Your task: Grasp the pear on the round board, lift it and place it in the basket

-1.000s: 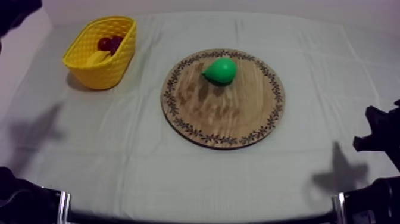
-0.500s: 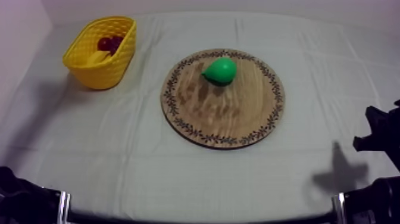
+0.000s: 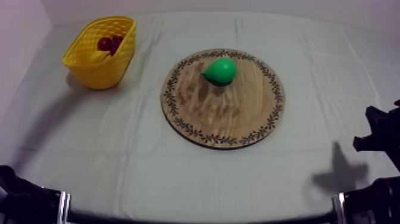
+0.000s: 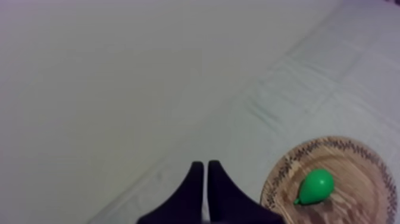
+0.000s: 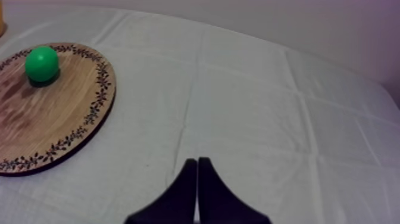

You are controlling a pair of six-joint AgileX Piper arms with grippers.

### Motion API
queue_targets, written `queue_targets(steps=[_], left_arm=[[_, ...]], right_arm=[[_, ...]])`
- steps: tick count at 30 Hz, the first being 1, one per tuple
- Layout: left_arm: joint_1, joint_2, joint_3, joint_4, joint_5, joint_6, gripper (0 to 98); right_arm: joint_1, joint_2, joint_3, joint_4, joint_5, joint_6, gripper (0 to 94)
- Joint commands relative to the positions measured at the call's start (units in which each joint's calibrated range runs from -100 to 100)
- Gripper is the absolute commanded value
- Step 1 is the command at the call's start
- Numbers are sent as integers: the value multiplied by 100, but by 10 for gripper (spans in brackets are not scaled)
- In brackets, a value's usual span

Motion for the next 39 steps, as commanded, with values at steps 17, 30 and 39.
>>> queue_targets(steps=[17, 30, 39], left_arm=[[518, 1384, -260, 123, 488, -427, 0], [665, 2204, -195, 281, 561, -732, 61], [517, 2695, -748, 490, 1352, -817, 591]], right_arm=[[-1, -5, 5, 2, -2, 1, 3], [-1, -5, 5, 2, -2, 1, 3], [-1, -5, 5, 2, -2, 1, 3]])
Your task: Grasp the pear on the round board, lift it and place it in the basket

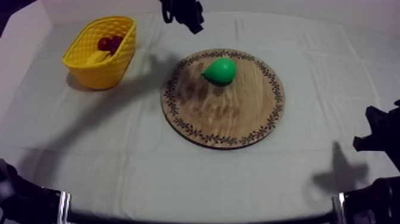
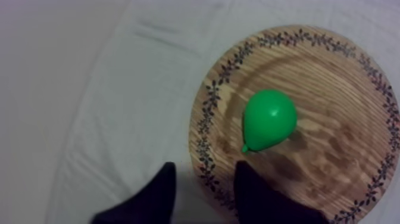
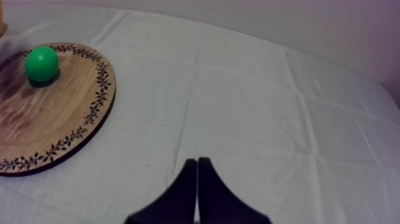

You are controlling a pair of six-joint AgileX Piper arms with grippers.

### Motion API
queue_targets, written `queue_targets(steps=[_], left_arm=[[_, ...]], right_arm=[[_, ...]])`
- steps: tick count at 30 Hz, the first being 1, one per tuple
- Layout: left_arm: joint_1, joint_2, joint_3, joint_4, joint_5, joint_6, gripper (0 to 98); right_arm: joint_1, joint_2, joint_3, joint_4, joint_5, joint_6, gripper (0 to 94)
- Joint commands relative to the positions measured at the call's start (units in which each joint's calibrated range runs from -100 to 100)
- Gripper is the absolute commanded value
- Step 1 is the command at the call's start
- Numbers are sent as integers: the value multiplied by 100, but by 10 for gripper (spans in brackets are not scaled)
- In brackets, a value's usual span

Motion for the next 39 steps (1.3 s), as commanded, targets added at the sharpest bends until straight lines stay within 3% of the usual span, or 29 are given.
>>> queue_targets(steps=[1, 4, 8, 27, 39], left_arm=[[-18, 99, -165, 18, 388, -75, 649], [-44, 239, -389, 9, 886, -228, 792], [-53, 406, -641, -1, 1315, -355, 866], [403, 1372, -1040, -173, 1477, -113, 895], [525, 2506, -1814, -441, 1394, 47, 899]], right_arm=[[-1, -5, 5, 2, 0, 1, 3], [-1, -5, 5, 2, 0, 1, 3], [-1, -5, 5, 2, 0, 1, 3], [-1, -5, 5, 2, 0, 1, 3], [-1, -5, 5, 2, 0, 1, 3]])
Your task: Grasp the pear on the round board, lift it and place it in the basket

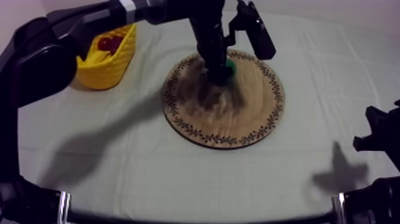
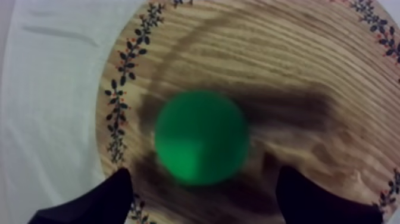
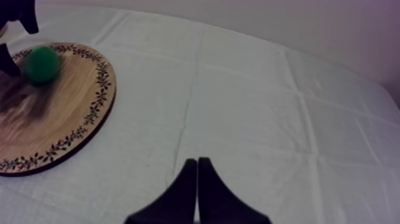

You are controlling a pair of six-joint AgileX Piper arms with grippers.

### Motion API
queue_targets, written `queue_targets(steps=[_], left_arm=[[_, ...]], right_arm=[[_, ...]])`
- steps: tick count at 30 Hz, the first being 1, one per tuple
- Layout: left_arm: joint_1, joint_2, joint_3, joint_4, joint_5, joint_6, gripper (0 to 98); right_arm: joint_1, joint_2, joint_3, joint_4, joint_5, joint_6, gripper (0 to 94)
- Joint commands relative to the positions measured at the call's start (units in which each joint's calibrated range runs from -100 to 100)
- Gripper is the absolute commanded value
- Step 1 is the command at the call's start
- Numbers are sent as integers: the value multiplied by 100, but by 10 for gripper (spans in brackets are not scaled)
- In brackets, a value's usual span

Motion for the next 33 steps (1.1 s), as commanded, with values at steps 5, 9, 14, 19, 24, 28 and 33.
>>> queue_targets(steps=[5, 9, 14, 19, 24, 28, 33], left_arm=[[-11, 445, -303, -11, -24, 17, 892], [-10, 609, -440, 2, -45, 10, 879], [-9, 742, -574, 22, -113, -14, 848], [-30, 809, -692, 61, -132, -24, 780], [-54, 824, -783, 183, -180, -63, 611], [-61, 826, -800, 253, -221, -103, 488], [-89, 822, -755, 296, -238, -149, 420]], right_arm=[[-1, -5, 5, 2, 0, 1, 3], [-1, -5, 5, 2, 0, 1, 3], [-1, -5, 5, 2, 0, 1, 3], [-1, -5, 5, 2, 0, 1, 3], [-1, -5, 5, 2, 0, 1, 3], [-1, -5, 5, 2, 0, 1, 3], [-1, -5, 5, 2, 0, 1, 3]])
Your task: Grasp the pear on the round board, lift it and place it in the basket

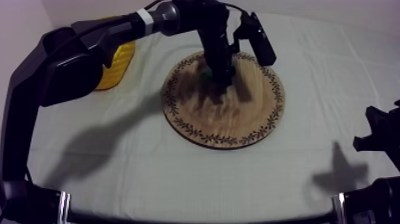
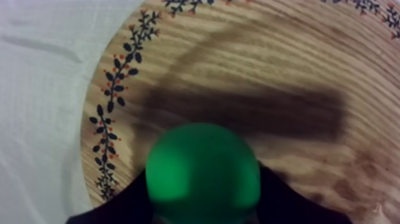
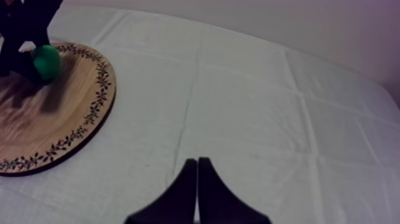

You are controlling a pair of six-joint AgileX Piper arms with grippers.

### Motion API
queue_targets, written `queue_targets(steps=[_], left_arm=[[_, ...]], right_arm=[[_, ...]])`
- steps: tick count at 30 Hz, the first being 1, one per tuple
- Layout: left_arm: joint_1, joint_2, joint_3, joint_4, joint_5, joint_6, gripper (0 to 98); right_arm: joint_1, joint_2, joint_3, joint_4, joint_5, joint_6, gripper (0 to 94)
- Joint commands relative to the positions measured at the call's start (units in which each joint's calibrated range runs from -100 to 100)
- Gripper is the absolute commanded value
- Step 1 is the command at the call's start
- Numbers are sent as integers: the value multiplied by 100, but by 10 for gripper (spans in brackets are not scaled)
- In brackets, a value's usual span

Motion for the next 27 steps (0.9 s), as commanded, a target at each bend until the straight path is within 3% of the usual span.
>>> queue_targets(steps=[1, 4, 13, 27], left_arm=[[-9, -11, 29, 5, 1, -7, 415], [-44, -121, 86, 33, 1, 23, 407], [-267, -994, 337, 416, 658, 273, 408], [-833, -3477, 2402, 457, 1625, 1112, 435]], right_arm=[[-1, -5, 5, 2, 0, 1, 3], [-1, -5, 5, 2, 0, 1, 3], [-1, -5, 5, 2, 0, 5, 3], [-1, -5, 5, 2, 0, 2, 3]])
